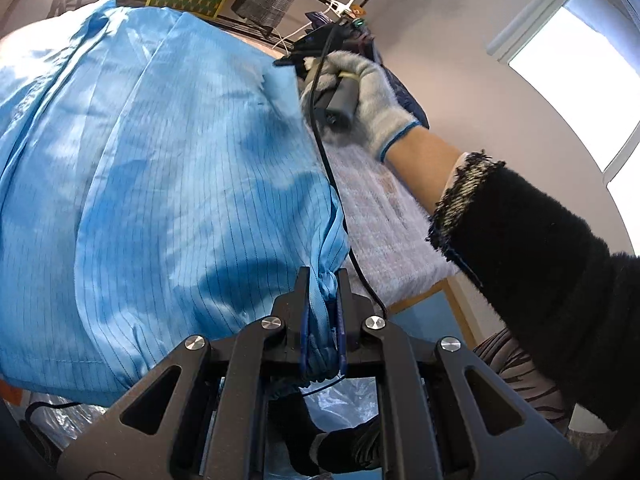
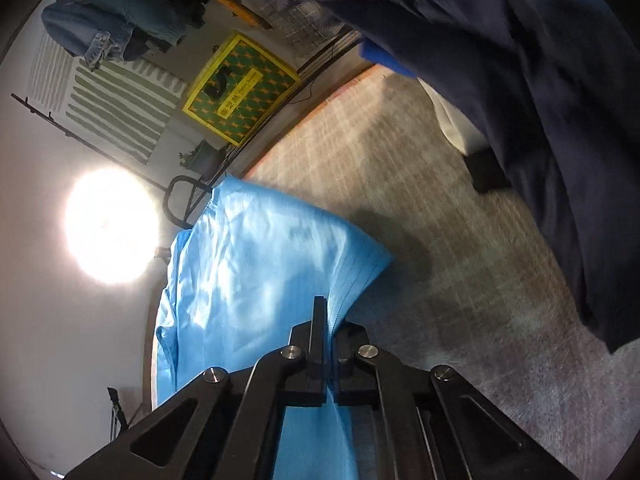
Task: Fold large clothes
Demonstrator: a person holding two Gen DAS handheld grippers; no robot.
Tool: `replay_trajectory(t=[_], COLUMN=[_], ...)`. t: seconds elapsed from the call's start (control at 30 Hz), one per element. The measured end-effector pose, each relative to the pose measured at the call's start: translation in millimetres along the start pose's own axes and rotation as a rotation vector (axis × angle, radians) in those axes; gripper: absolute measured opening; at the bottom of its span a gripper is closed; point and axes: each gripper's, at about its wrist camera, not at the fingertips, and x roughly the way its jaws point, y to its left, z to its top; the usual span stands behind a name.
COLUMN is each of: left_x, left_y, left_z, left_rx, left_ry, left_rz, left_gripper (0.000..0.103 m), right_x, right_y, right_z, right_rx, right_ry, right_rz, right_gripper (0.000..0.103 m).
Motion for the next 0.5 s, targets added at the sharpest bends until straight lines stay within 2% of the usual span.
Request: replay_trajectory(t=[0.07,0.3,0.5], left_x=[-6.6,-38.8,-60.7], left_y=[4.5,24.9,46.7], left_z=[1.0,2.1,-3.8], left_rx=[-0.025,-0.110,-0.179], left_ry=[-0.015,-0.080,-0.118], left_rz=[-0.014,-0.043,-0.047], left_gripper=[0.008,0.008,0.008], right_x=[-7.7,-33.8,-20.6], right_y=[12.6,84.9,136.8], right_z=[3.8,7.3,-6.2], right_rx=[-0.018,-0.206,-0.330], right_ry=[-0.018,-0.078,-0.068], right_rz=[0.000,-0.071,-0.149], right_gripper=[0.000,0.000,0.000])
